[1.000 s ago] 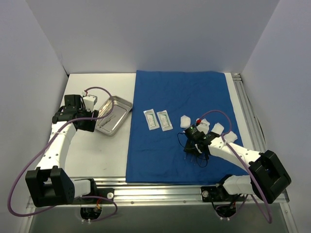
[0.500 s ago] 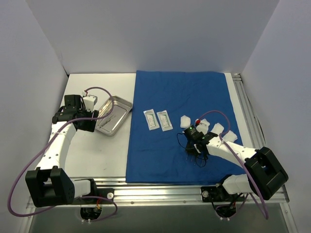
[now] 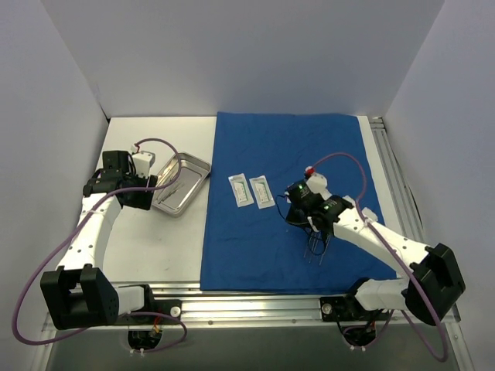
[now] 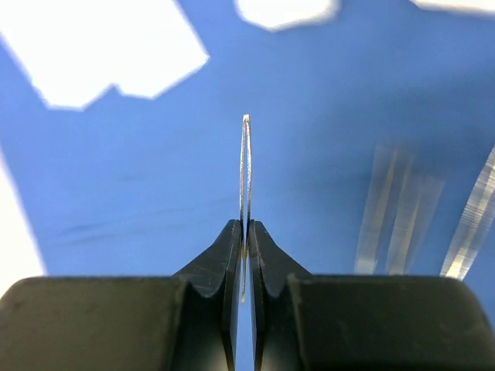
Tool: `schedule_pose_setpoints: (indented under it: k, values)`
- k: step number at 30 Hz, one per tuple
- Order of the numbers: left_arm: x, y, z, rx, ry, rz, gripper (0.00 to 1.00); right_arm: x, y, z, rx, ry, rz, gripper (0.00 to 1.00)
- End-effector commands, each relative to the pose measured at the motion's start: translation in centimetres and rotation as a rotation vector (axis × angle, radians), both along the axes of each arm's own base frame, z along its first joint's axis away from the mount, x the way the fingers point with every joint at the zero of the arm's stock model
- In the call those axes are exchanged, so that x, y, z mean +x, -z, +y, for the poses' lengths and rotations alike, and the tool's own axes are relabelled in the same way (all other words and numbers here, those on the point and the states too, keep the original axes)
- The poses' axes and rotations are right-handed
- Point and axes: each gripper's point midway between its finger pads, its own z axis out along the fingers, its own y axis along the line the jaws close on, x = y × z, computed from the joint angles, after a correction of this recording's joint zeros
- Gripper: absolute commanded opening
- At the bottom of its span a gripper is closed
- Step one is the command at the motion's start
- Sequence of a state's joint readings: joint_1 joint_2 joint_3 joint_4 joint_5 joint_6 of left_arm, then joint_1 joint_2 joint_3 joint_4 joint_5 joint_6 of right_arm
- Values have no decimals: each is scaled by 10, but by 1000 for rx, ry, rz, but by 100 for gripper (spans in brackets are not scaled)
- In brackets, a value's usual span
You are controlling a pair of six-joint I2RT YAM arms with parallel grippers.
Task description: Prepare the surgical pack
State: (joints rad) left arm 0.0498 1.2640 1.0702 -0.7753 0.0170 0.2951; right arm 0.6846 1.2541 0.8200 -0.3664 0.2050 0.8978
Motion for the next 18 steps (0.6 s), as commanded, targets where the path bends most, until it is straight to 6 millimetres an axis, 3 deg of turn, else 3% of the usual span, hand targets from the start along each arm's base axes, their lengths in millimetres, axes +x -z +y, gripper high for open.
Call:
schedule_pose_setpoints:
  k: [1, 2, 4, 5, 6, 7, 9, 11, 12, 14, 15, 16, 17, 18]
  values:
    - [6, -10, -1, -13, 1, -36, 71, 32, -70, 45, 97, -10, -174, 0]
    - [6, -11, 1, -8, -6, -38, 71, 45, -89, 65, 155, -24, -237, 0]
    - [7, -11, 3, -1, -18, -39, 71, 61, -97, 103, 191, -62, -272, 0]
    - [6, -12, 3, 1, -22, -41, 71, 78, -130, 130, 269, -74, -351, 0]
    - [7, -13, 4, 0, -25, -44, 71, 91, -117, 149, 256, -86, -341, 0]
    - [5, -14, 5, 7, -31, -48, 71, 98, -122, 165, 276, -97, -356, 0]
    - [4, -16, 9, 22, -49, -54, 71, 118, -132, 214, 358, -130, -395, 0]
    - [3, -17, 13, 31, -62, -63, 71, 131, -144, 245, 440, -128, -441, 0]
    - [3, -17, 15, 36, -70, -64, 71, 140, -138, 265, 454, -126, -444, 0]
    - [3, -16, 18, 45, -86, -63, 71, 149, -138, 286, 499, -111, -458, 0]
    - [3, -16, 19, 46, -91, -63, 71, 153, -117, 300, 505, -101, -433, 0]
    - [4, -15, 20, 46, -92, -63, 71, 156, -129, 313, 546, -97, -453, 0]
    - [4, -14, 20, 44, -93, -60, 71, 159, -128, 323, 565, -98, -459, 0]
    - [4, -15, 20, 41, -94, -62, 71, 159, -103, 337, 543, -106, -430, 0]
